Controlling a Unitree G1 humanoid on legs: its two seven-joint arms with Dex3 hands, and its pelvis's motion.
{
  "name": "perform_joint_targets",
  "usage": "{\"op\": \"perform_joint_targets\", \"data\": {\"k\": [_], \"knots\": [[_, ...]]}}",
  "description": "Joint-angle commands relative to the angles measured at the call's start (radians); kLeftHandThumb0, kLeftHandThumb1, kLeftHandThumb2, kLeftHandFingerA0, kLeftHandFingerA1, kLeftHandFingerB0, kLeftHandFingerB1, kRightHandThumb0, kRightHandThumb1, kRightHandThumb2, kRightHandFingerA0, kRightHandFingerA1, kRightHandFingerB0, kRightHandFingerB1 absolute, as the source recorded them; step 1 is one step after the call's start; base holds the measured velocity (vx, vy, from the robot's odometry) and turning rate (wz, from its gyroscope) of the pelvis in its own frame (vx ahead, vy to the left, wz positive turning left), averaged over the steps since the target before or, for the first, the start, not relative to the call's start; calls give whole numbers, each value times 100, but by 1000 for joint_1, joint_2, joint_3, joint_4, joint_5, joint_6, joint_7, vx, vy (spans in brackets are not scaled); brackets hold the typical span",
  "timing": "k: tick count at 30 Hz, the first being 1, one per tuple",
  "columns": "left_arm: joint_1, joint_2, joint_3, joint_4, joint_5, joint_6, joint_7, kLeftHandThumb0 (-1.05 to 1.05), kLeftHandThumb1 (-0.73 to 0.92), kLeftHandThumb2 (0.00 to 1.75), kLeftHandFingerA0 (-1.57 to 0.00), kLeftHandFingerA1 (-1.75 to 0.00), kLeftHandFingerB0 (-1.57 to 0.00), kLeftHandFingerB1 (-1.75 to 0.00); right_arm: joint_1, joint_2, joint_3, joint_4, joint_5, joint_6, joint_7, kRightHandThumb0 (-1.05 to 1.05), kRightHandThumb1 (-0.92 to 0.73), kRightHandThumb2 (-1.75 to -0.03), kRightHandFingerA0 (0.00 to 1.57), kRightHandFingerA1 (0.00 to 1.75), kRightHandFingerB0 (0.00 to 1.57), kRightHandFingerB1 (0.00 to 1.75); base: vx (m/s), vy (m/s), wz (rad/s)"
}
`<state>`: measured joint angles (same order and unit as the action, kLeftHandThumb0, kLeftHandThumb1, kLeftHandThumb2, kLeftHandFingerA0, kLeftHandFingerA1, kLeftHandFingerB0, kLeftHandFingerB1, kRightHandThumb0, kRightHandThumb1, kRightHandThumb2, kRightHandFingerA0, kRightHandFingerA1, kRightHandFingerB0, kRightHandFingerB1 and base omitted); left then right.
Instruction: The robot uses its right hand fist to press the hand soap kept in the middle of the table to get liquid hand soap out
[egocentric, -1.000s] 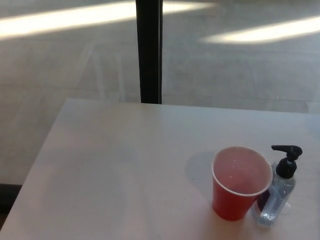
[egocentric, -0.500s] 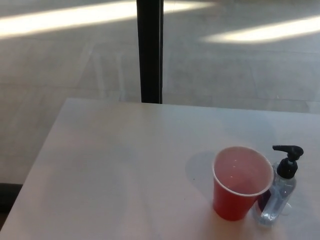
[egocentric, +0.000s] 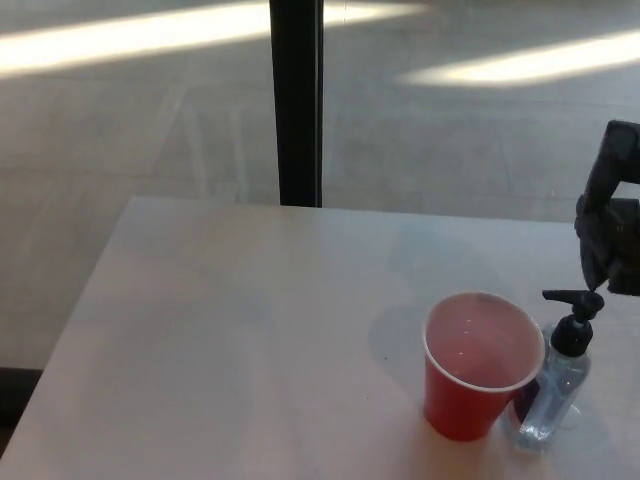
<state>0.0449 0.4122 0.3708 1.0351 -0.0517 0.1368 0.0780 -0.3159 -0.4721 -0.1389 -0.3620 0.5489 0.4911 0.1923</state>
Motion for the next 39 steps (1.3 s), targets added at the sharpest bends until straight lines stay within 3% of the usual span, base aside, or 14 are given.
{"op": "perform_joint_targets", "data": {"k": [1, 12, 17, 22, 23, 25, 26, 29, 31, 39], "knots": [[-3, 14, -2, 13, -10, 20, 12, -49, 71, 100, -68, -85, -52, -76, 8, 19, -2, 15, 9, 45, 25, -12, -58, -123, 101, 175, 81, 161, 0, 0, 0], [2, 15, -2, 5, -19, 21, 11, -50, 71, 100, -67, -84, -51, -76, 55, 67, 36, 28, -58, 18, 24, -13, -57, -121, 96, 175, 76, 153, 0, 0, 0], [5, 19, -19, 11, -5, 3, 5, -49, 70, 101, -69, -85, -57, -78, 82, 112, 43, 64, -71, 14, 20, -15, -56, -121, 96, 175, 76, 163, 0, 0, 0], [0, 19, -18, 17, -11, 5, 8, -49, 71, 98, -71, -88, -60, -81, 106, 115, 65, 72, -109, 30, 6, -16, -57, -117, 97, 175, 76, 160, 0, 0, 0], [1, 20, -21, 18, -8, 4, 8, -48, 71, 99, -69, -86, -60, -81, 111, 118, 67, 78, -115, 28, 3, -25, -54, -114, 125, 147, 98, 131, 0, 0, 0], [4, 19, -18, 12, -12, 2, 7, -48, 71, 99, -69, -86, -61, -82, 118, 123, 67, 81, -118, 25, 2, -24, -54, -116, 124, 146, 98, 131, 0, 0, 0], [8, 16, -13, -2, -19, 13, 7, -51, 72, 95, -65, -86, -56, -81, 128, 135, 65, 91, -116, 20, -1, -14, -56, -120, 98, 175, 76, 161, 0, 0, 0], [6, 16, -17, -7, -14, 27, 15, -50, 71, 99, -68, -85, -58, -79, 142, 147, 60, 111, -108, 8, 9, -13, -55, -126, 100, 175, 71, 168, 0, 0, 0], [7, 16, -17, -3, -15, 18, 12, -49, 73, 98, -68, -85, -59, -80, 152, 153, 57, 114, -110, 13, -1, -14, -54, -125, 99, 175, 78, 162, 0, 0, 0], [-2, 19, -27, -2, -10, 17, 13, -50, 71, 99, -68, -85, -58, -79, 192, 171, 55, 132, -105, -8, 8, -16, -63, -115, 98, 175, 76, 157, 0, 0, 0]]}}
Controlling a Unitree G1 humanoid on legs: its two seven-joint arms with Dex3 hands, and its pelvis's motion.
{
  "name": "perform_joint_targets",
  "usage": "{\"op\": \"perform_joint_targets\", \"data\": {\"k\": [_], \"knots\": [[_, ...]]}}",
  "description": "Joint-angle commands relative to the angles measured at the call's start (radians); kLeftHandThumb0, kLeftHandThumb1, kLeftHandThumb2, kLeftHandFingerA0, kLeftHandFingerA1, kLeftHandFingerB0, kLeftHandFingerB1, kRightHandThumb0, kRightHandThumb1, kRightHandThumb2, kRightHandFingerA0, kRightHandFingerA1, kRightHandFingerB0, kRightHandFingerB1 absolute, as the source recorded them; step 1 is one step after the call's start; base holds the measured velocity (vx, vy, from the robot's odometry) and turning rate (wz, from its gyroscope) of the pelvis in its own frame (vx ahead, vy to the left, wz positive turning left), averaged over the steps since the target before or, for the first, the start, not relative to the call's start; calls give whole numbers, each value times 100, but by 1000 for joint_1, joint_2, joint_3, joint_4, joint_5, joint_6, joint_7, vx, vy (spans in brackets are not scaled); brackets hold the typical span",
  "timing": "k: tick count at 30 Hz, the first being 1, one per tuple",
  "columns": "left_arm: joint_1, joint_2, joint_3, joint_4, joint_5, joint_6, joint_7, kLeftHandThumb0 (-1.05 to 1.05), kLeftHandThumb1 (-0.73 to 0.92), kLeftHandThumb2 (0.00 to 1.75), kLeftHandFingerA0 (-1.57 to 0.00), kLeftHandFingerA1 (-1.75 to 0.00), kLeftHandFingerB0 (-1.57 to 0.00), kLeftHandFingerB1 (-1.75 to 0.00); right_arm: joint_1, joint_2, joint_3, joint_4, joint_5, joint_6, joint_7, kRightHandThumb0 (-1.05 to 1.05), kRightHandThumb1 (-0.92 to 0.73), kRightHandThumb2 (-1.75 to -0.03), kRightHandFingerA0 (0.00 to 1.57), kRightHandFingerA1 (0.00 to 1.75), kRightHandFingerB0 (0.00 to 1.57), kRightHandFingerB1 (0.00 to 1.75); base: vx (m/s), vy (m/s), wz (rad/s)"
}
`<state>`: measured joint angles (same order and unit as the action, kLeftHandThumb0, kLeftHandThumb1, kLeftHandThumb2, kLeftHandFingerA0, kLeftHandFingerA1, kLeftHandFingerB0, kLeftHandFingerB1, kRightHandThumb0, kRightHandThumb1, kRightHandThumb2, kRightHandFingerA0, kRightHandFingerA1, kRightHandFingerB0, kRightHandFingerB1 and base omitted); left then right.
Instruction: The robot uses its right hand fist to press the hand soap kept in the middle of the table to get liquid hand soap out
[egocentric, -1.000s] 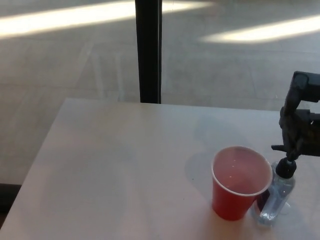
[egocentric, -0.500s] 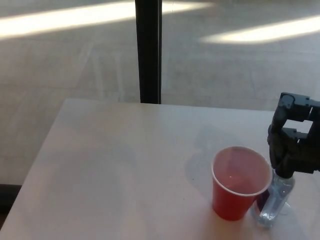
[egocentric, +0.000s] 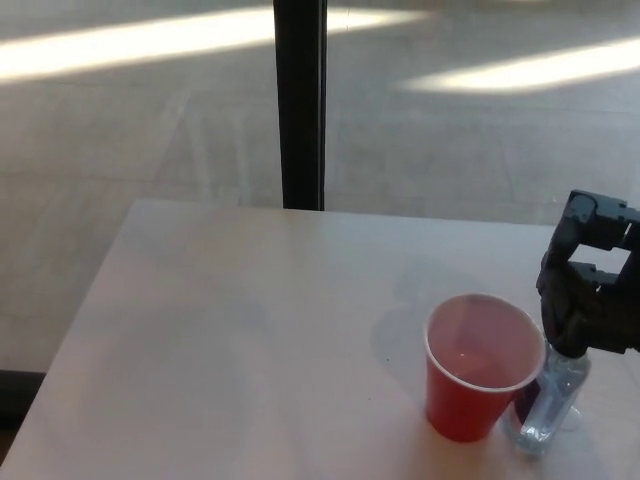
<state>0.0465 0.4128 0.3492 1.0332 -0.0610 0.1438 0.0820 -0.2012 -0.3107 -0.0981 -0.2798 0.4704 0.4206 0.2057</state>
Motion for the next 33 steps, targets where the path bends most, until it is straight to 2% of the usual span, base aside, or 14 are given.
{"op": "perform_joint_targets", "data": {"k": [1, 3, 5, 10, 13, 22, 23, 28, 30, 33], "knots": [[-7, 20, -8, 5, 1, 10, 8, -50, 71, 99, -69, -86, -59, -80, 81, 12, 15, 51, -22, 64, -4, -17, -61, -117, 98, 175, 77, 158, 0, 0, 0], [-2, 22, -12, 0, 3, 9, 1, -50, 74, 95, -65, -84, -57, -79, 87, 17, 16, 46, -19, 74, -15, -17, -61, -117, 98, 175, 77, 157, 0, 0, 0], [-12, 23, -6, 31, -4, -7, 0, -50, 74, 94, -68, -87, -58, -80, 98, 18, 20, 39, -10, 86, -11, -17, -63, -114, 98, 175, 77, 160, 0, 0, 0], [-5, 22, -11, 15, -1, -4, 1, -52, 74, 95, -68, -86, -57, -79, 134, 5, 60, 40, -25, 75, 22, -16, -52, -131, 97, 175, 72, 165, 0, 0, 0], [-8, 23, -17, 19, 3, -4, 7, -52, 75, 93, -69, -86, -62, -82, 158, -26, 95, 40, -42, 67, 50, -16, -54, -128, 98, 175, 71, 164, 0, 0, 0], [-10, 21, -13, 8, -7, -2, 2, -52, 74, 94, -67, -86, -60, -82, 186, -75, 127, 43, -45, 78, 53, -18, -55, -128, 100, 175, 71, 171, 0, 0, 0], [-12, 21, -15, 7, -4, 2, 6, -53, 72, 98, -74, -89, -66, -84, 188, -78, 126, 45, -39, 83, 53, -17, -57, -124, 99, 175, 71, 169, 0, 0, 0], [-18, 26, -22, 2, 4, 3, 7, -54, 72, 101, -69, -85, -63, -82, 191, -89, 121, 46, -19, 111, 49, -19, -64, -114, 98, 175, 76, 164, 0, 0, 0], [-20, 27, -21, -5, 3, 10, 10, -53, 71, 101, -71, -87, -65, -84, 199, -92, 125, 52, -23, 100, 56, -17, -59, -122, 101, 175, 73, 170, 0, 0, 0], [-14, 27, -21, -34, 1, 26, 11, -54, 72, 101, -69, -86, -63, -82, 202, -91, 125, 57, -21, 91, 58, -17, -58, -124, 102, 175, 74, 169, 0, 0, 0]]}}
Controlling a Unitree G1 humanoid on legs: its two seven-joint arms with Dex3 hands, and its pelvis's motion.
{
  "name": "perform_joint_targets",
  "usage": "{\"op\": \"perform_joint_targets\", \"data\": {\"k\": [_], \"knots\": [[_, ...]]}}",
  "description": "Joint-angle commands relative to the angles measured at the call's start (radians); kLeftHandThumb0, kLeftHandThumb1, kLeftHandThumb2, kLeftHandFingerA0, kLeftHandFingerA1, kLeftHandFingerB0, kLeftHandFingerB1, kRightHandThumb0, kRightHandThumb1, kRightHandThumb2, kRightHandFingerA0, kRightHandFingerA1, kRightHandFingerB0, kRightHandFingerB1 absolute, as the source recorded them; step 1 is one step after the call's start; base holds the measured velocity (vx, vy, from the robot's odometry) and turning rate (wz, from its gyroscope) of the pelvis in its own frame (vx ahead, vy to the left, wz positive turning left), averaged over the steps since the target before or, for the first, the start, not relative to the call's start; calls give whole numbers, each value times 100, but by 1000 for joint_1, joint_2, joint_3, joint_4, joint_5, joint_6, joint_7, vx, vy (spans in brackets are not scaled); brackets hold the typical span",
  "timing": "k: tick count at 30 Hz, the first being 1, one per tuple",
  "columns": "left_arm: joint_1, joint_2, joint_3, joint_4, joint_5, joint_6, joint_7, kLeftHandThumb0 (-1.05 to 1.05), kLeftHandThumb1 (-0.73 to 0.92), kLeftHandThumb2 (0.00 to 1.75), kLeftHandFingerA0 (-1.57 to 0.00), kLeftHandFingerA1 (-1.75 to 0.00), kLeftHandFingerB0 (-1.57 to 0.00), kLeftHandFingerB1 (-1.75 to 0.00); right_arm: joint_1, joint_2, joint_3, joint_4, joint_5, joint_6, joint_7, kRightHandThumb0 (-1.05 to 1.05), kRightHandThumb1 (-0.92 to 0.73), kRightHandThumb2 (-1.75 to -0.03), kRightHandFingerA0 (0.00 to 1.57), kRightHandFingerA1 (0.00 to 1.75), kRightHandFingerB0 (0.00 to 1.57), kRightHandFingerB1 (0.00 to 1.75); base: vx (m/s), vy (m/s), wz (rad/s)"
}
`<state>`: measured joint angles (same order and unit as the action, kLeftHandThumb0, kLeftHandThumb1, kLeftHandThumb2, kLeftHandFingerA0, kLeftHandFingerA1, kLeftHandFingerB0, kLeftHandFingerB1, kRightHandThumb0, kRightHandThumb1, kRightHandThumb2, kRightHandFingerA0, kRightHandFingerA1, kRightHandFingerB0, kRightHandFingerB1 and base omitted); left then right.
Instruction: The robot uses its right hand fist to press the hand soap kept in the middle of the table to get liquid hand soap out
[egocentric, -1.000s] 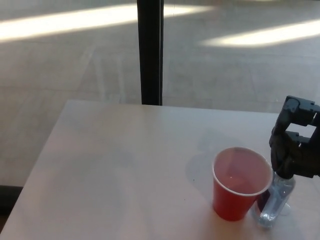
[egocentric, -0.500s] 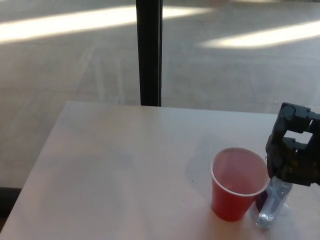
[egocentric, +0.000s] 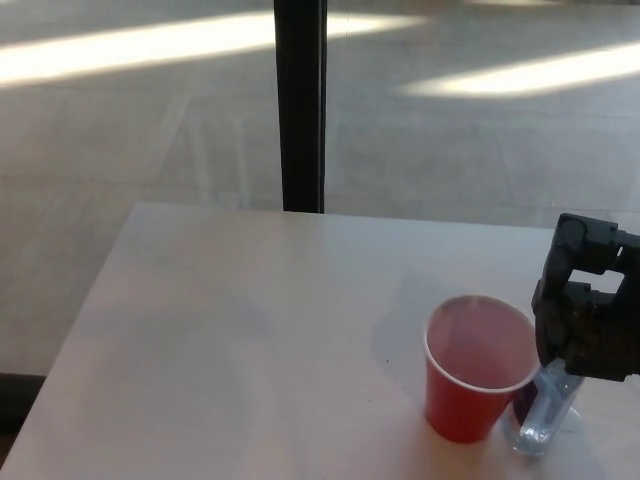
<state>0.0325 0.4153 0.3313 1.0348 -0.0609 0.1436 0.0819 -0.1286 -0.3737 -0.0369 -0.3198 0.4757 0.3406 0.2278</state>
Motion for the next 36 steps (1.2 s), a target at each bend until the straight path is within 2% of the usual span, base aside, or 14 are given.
{"op": "perform_joint_targets", "data": {"k": [1, 6, 13, 15, 17, 20, 22, 24, 25, 27, 29, 31, 33, 36], "knots": [[5, 23, -4, -50, 1, 31, 11, -53, 71, 103, -69, -86, -60, -80, 131, -24, 62, 100, -25, 174, 29, -18, -54, -129, 103, 175, 77, 165, 0, 0, 0], [-4, 25, -7, -25, 7, 16, 14, -53, 73, 100, -73, -88, -67, -85, 127, -9, 55, 113, -18, 178, 13, -19, -56, -126, 102, 175, 76, 165, 0, 0, 0], [-9, 28, -9, 2, 5, -5, 9, -53, 70, 103, -70, -86, -61, -81, 126, 6, 55, 135, -4, 172, 12, -18, -55, -127, 103, 175, 76, 163, 0, 0, 0], [-9, 31, -10, 9, 6, -5, 4, -53, 71, 103, -70, -86, -62, -82, 127, 8, 53, 126, -5, 171, 5, -22, -56, -124, 102, 175, 74, 167, 0, 0, 0], [-4, 29, -9, -8, 5, 5, 8, -54, 72, 101, -71, -87, -66, -84, 97, 0, 30, 130, 22, 181, 16, -20, -53, -130, 95, 175, 69, 166, 0, 0, 0], [4, 29, -7, -17, 2, 14, 5, -54, 73, 101, -69, -86, -64, -83, 79, 3, 17, 115, 35, 194, -1, -20, -54, -129, 96, 175, 71, 163, 0, 0, 0], [6, 27, -4, -8, -2, 9, 1, -54, 71, 104, -66, -84, -61, -82, 28, 13, -20, 76, 78, 241, -49, -20, -55, -124, 95, 175, 69, 167, 0, 0, 0], [8, 26, -1, -17, -4, 19, 4, -54, 72, 101, -68, -85, -62, -82, 6, 30, -36, 70, 82, 233, -72, -19, -57, -123, 96, 175, 76, 162, 0, 0, 0], [8, 25, -3, -10, -1, 14, 10, -53, 73, 98, -73, -89, -66, -85, -18, 42, -53, 61, 102, 229, -84, -20, -59, -120, 97, 175, 75, 162, 0, 0, 0], [8, 26, -3, -3, -1, 7, 8, -53, 73, 98, -71, -87, -67, -86, -57, 43, -74, 38, 122, 231, -92, -23, -58, -121, 100, 175, 70, 171, 0, 0, 0], [14, 25, -1, -6, -3, 3, 6, -53, 73, 100, -70, -87, -65, -85, -93, 55, -95, 21, 136, 236, -114, -22, -57, -123, 100, 175, 71, 169, 0, 0, 0], [14, 25, 3, -5, -9, 9, -2, -54, 71, 105, -66, -84, -56, -78, -158, 48, -136, -26, 178, 283, -158, -22, -58, -125, 98, 175, 71, 162, 0, 0, 0], [16, 26, -3, -6, -1, 18, 5, -54, 73, 99, -72, -89, -65, -87, -202, 40, -166, -55, 212, 332, -193, -23, -58, -123, 94, 175, 69, 163, 0, 0, 0], [19, 27, -4, -6, -1, 20, 1, -53, 73, 101, -70, -87, -65, -84, -261, 25, -219, -75, 269, 356, -203, -23, -58, -120, 94, 175, 68, 165, 0, 0, 0]]}}
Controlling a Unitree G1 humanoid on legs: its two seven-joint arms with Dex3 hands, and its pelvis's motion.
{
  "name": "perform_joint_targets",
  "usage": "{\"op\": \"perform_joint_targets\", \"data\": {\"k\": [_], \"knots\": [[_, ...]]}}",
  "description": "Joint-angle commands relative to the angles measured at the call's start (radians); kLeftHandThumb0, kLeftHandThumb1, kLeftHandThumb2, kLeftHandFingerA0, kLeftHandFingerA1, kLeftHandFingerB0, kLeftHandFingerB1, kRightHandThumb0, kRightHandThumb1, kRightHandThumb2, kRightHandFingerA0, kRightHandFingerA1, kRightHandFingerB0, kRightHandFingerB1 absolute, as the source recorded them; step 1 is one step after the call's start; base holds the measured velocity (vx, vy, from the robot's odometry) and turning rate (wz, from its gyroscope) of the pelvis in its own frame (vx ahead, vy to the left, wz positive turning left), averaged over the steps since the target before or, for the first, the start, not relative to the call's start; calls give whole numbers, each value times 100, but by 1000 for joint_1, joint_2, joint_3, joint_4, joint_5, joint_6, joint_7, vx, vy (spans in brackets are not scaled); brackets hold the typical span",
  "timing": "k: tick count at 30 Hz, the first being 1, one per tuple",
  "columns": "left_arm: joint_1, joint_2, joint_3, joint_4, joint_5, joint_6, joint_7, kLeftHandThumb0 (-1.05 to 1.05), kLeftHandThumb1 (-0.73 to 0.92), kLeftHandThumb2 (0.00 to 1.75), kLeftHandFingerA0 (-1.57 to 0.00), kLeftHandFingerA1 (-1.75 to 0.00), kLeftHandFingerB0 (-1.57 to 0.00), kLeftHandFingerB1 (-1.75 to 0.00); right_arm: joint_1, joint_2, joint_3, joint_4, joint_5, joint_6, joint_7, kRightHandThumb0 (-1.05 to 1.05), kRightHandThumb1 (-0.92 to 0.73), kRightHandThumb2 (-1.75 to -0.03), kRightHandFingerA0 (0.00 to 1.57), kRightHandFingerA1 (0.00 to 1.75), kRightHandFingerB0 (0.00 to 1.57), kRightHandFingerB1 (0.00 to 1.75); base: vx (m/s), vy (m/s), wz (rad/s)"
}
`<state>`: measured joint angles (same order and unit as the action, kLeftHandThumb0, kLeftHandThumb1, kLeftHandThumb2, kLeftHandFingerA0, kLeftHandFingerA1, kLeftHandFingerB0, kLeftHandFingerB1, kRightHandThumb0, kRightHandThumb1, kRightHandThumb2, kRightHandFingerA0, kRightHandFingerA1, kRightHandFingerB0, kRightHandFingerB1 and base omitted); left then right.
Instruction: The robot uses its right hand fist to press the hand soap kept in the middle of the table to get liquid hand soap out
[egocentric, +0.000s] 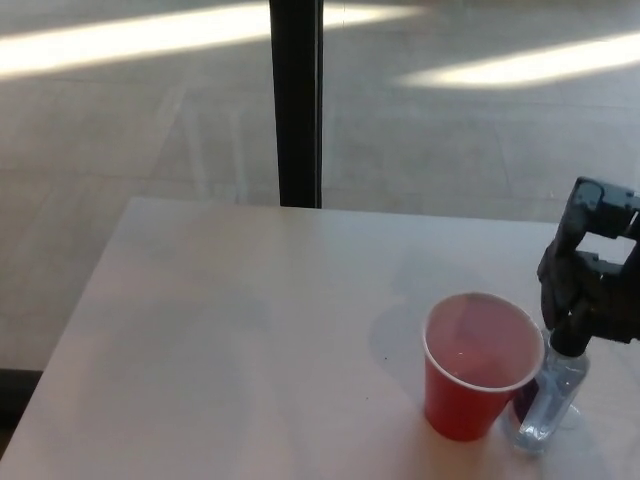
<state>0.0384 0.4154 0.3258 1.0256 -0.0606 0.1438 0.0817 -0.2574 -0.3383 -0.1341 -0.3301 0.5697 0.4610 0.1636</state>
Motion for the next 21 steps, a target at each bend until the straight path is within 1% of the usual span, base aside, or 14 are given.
{"op": "perform_joint_targets", "data": {"k": [1, 4, 7, 9, 10, 13, 14, 15, 16, 17, 18, 19, 20, 21], "knots": [[12, 27, 0, 14, 0, 14, -1, -53, 72, 103, -68, -85, -59, -80, -161, -12, -152, -71, 223, 250, -164, -24, -61, -115, 95, 175, 75, 147, 0, 0, 0], [19, 26, 4, 20, -4, 7, -4, -54, 71, 103, -68, -85, -57, -79, -245, -30, -243, -89, 366, 301, -227, -26, -64, -111, 93, 175, 70, 143, 0, 0, 0], [24, 21, 6, 15, -6, 10, 1, -54, 72, 102, -68, -85, -58, -79, -282, -58, -309, -95, 454, 309, -263, -24, -64, -112, 94, 175, 66, 157, 0, 0, 0], [27, 24, -5, 14, 4, 6, 0, -54, 73, 102, -69, -85, -59, -78, -302, -88, -359, -80, 533, 325, -287, -26, -65, -111, 92, 175, 68, 156, 0, 0, 0], [27, 22, -1, 11, 0, 11, 3, -54, 73, 101, -69, -85, -58, -79, -302, -122, -402, -70, 567, 321, -280, -24, -71, -96, 91, 175, 54, 168, 0, 0, 0], [29, 21, -1, 2, 1, 19, 7, -54, 73, 101, -69, -85, -58, -79, -304, -185, -487, -52, 624, 329, -311, -24, -70, -94, 92, 175, 53, 171, 0, 0, 0], [26, 24, 3, 6, -3, 16, 5, -54, 73, 101, -68, -85, -57, -79, -301, -208, -523, -34, 654, 333, -326, -25, -67, -98, 92, 175, 54, 169, 0, 0, 0], [26, 25, 5, 7, -6, 16, 0, -54, 74, 102, -67, -85, -57, -79, -282, -246, -592, -31, 622, 333, -350, -22, -46, -116, 115, 174, 75, 144, 0, 0, 0], [28, 23, 8, 5, -9, 13, 0, -54, 73, 102, -68, -85, -58, -80, -261, -268, -640, -8, 607, 322, -320, -39, -47, -109, 127, 140, 104, 127, 0, 0, 0], [28, 22, 13, 2, -14, 16, -1, -53, 73, 101, -67, -85, -53, -78, -241, -290, -693, 18, 610, 328, -330, -33, -50, -100, 120, 173, 81, 143, 0, 0, 0], [28, 26, 5, 5, -5, 12, -1, -53, 74, 101, -67, -84, -53, -76, -225, -301, -726, 40, 599, 328, -325, -37, -36, -108, 132, 141, 110, 128, 0, 0, 0], [32, 29, 0, -4, 0, 14, -5, -53, 74, 102, -67, -84, -54, -77, -190, -330, -796, 102, 598, 338, -297, -35, -36, -109, 134, 141, 109, 126, 0, 0, 0], [28, 31, 2, 2, -2, 13, -8, -53, 73, 102, -66, -83, -54, -76, -178, -325, -821, 117, 552, 320, -310, -29, -24, -124, 113, 166, 97, 130, 0, 0, 0], [26, 32, 2, 7, -2, 13, -6, -53, 74, 101, -69, -85, -55, -77, -145, -333, -862, 154, 499, 315, -311, -33, -22, -116, 141, 144, 106, 119, 0, 0, 0]]}}
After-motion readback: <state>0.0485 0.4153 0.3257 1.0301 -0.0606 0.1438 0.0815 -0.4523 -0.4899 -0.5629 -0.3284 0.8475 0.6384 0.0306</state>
